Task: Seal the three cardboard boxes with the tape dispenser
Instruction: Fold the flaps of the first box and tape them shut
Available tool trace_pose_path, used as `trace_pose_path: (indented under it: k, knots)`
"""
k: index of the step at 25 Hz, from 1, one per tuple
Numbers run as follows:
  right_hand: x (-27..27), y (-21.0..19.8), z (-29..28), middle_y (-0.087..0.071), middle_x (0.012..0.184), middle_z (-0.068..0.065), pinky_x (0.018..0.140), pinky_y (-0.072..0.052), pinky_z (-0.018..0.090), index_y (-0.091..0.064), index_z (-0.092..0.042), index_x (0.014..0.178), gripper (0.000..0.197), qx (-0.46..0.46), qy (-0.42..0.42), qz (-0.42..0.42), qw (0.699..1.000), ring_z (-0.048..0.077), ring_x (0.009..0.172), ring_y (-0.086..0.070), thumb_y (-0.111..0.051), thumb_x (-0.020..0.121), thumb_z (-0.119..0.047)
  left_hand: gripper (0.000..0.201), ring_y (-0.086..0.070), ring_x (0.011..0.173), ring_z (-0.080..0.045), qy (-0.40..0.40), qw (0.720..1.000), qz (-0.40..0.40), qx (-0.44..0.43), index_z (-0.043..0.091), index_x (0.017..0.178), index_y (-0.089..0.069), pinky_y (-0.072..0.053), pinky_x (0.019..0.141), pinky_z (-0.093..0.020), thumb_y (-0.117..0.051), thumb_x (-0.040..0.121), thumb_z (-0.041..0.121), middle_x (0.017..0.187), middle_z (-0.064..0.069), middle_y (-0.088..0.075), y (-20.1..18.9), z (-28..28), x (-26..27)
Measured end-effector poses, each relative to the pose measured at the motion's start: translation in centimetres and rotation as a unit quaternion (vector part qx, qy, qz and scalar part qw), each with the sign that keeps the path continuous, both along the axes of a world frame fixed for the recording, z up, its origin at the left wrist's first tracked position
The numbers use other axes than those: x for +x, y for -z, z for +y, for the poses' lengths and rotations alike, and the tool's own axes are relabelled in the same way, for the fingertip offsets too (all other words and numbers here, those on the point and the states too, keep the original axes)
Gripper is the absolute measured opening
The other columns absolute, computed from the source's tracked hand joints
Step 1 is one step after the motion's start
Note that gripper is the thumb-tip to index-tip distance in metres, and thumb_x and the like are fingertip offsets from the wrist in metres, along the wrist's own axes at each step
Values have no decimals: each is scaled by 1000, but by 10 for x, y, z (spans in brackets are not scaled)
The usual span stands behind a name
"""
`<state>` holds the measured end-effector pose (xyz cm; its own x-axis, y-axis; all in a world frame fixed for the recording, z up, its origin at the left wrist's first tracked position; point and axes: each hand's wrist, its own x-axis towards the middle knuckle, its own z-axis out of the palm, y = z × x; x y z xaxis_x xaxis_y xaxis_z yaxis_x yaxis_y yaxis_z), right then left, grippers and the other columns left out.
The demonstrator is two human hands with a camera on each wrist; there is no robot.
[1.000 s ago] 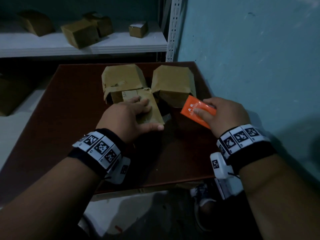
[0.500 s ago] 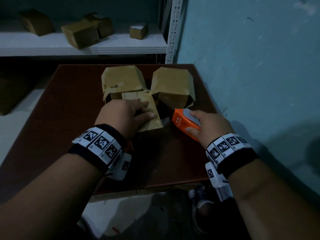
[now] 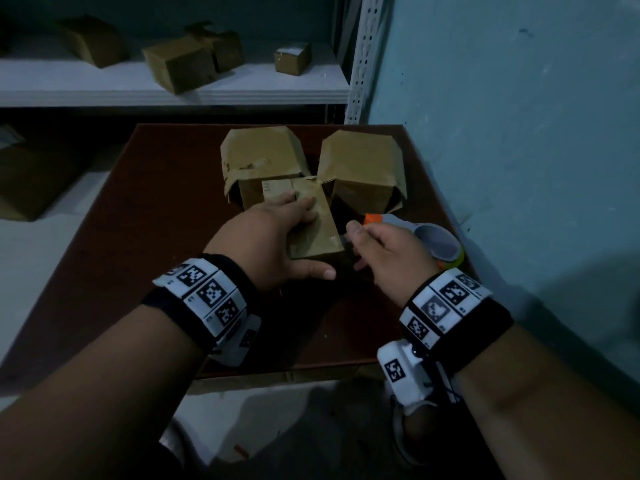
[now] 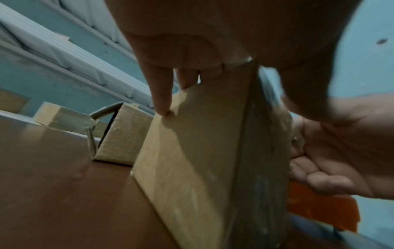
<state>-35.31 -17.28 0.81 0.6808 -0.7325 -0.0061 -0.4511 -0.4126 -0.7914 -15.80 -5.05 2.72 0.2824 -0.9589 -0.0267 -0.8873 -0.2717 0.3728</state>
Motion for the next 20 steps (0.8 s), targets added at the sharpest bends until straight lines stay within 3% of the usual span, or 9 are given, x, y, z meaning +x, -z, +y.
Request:
trace_pose_path:
  k: [2, 4, 7, 9, 11, 15, 17, 19, 20]
  knots:
    - [3, 0, 2, -72, 73, 2, 61, -46, 30, -71, -17, 92, 44, 27, 1, -16, 1000, 1, 54, -62, -51, 105, -53, 118, -21, 158, -12, -8, 1000, 2, 1, 34, 159, -40, -31, 126, -44, -67, 58, 89, 171, 12, -26, 1, -1, -3]
    - [4, 4, 2, -69, 71, 5, 59, -41, 25, -67, -11, 87, 41, 37, 0, -31, 999, -1, 51, -59, -53, 107, -44, 108, -18, 158, -8, -5, 1000, -2, -19, 31, 158, -43, -30, 127, -41, -77, 66, 76, 169, 14, -29, 2, -2, -5]
    - [10, 17, 6, -67, 75, 11, 63, -43, 32, -62, -8, 87, 44, 54, 8, -49, 997, 1, 54, -58, -50, 109, -43, 107, -20, 158, -7, -11, 999, 8, -31, 32, 156, -45, -32, 126, -42, -77, 64, 76, 169, 15, -31, 6, -1, -4]
    - [16, 29, 12, -63, 68, -1, 66, -46, 37, -62, -17, 86, 42, 75, 25, -60, 995, 7, 60, -59, -45, 110, -47, 111, -23, 157, -8, -16, 999, 5, -29, 34, 156, -44, -35, 124, -44, -71, 60, 82, 169, 14, -31, 9, -1, -4]
    - [22, 37, 21, -61, 66, -15, 69, -47, 35, -63, -26, 88, 40, 81, 56, -78, 992, 8, 66, -59, -40, 110, -51, 110, -25, 156, -9, -17, 999, -1, -34, 34, 155, -45, -37, 123, -44, -69, 59, 83, 168, 13, -33, 10, -1, -5]
    - [27, 34, 29, -63, 81, -7, 73, -49, 34, -63, -23, 99, 40, 50, 87, -49, 994, 10, 76, -61, -35, 111, -49, 105, -24, 157, -8, -16, 999, -3, -44, 30, 154, -47, -36, 123, -44, -74, 64, 78, 167, 13, -34, 6, -1, -6]
    - [27, 30, 27, -64, 90, -2, 84, -54, 44, -60, -22, 106, 33, 64, 98, -33, 993, 13, 82, -63, -37, 111, -46, 104, -25, 157, -9, -15, 999, -2, -44, 30, 154, -47, -35, 124, -44, -78, 66, 75, 167, 13, -34, 7, -1, -7]
    - [26, 28, 22, -67, 103, -7, 97, -52, 50, -60, -29, 115, 34, 82, 121, -93, 985, 8, 95, -64, -36, 109, -52, 106, -25, 156, -9, -15, 999, -4, -44, 30, 155, -47, -36, 123, -44, -77, 65, 77, 167, 13, -34, 10, -1, -5]
    - [28, 24, 22, -68, 114, -10, 103, -51, 47, -59, -35, 124, 43, 102, 125, -139, 977, 5, 106, -64, -34, 105, -65, 108, -26, 156, -9, -16, 999, -4, -44, 31, 155, -46, -37, 123, -44, -75, 63, 78, 168, 12, -34, 10, -1, -5]
